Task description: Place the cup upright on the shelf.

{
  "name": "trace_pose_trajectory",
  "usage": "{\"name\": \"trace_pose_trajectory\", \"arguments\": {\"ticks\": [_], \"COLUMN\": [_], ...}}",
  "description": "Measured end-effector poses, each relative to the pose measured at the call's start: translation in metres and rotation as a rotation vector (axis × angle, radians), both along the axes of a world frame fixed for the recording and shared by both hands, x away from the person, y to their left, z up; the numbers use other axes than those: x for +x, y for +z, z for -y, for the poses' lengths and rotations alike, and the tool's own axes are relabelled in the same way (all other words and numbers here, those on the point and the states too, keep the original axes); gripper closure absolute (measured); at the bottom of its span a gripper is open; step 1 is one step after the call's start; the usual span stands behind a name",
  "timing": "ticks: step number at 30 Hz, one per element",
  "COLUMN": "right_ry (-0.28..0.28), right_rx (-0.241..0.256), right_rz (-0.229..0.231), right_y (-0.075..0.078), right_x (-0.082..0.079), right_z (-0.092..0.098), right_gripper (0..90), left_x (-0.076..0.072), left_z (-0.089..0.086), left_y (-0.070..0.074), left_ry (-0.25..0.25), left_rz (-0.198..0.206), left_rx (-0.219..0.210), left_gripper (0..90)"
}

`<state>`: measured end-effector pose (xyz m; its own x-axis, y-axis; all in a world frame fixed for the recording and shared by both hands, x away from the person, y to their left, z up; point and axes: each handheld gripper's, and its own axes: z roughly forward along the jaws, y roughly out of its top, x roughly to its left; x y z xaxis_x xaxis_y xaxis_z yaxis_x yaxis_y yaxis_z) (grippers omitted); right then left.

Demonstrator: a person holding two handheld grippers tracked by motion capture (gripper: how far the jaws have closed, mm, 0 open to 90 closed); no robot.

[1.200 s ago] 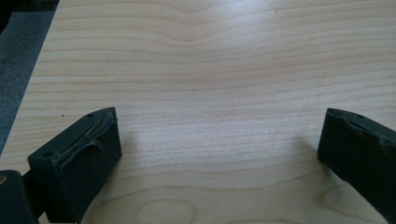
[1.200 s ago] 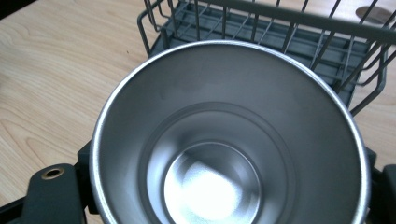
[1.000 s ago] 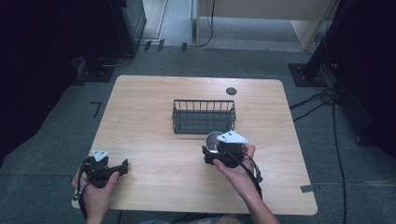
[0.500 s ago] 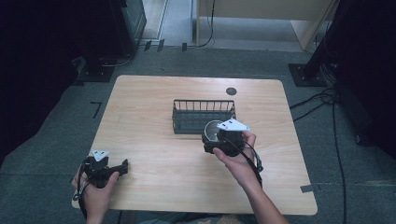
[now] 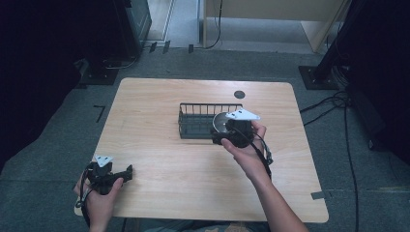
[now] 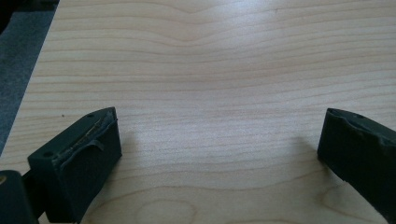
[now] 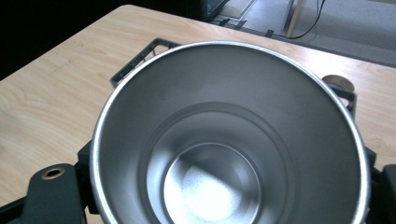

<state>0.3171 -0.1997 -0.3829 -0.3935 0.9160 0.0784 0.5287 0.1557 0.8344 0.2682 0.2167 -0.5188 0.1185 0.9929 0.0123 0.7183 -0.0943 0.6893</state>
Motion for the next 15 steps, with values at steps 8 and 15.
{"name": "trace_pose_trajectory", "arguments": {"ticks": [8,15], "right_ry": [-0.024,-0.048], "right_rx": [-0.002,-0.001], "right_rz": [-0.001,-0.005], "right_y": [0.007,0.008], "right_x": [0.021,0.041], "right_z": [0.002,0.002], "right_gripper": [18.4,18.4], "left_x": [0.000,0.000], "left_z": [0.000,0.000], "left_y": [0.000,0.000], "left_ry": [-0.001,0.000], "left_rz": [-0.001,-0.001], "left_rx": [0.001,0.000], "left_gripper": [0.0,0.0]}}
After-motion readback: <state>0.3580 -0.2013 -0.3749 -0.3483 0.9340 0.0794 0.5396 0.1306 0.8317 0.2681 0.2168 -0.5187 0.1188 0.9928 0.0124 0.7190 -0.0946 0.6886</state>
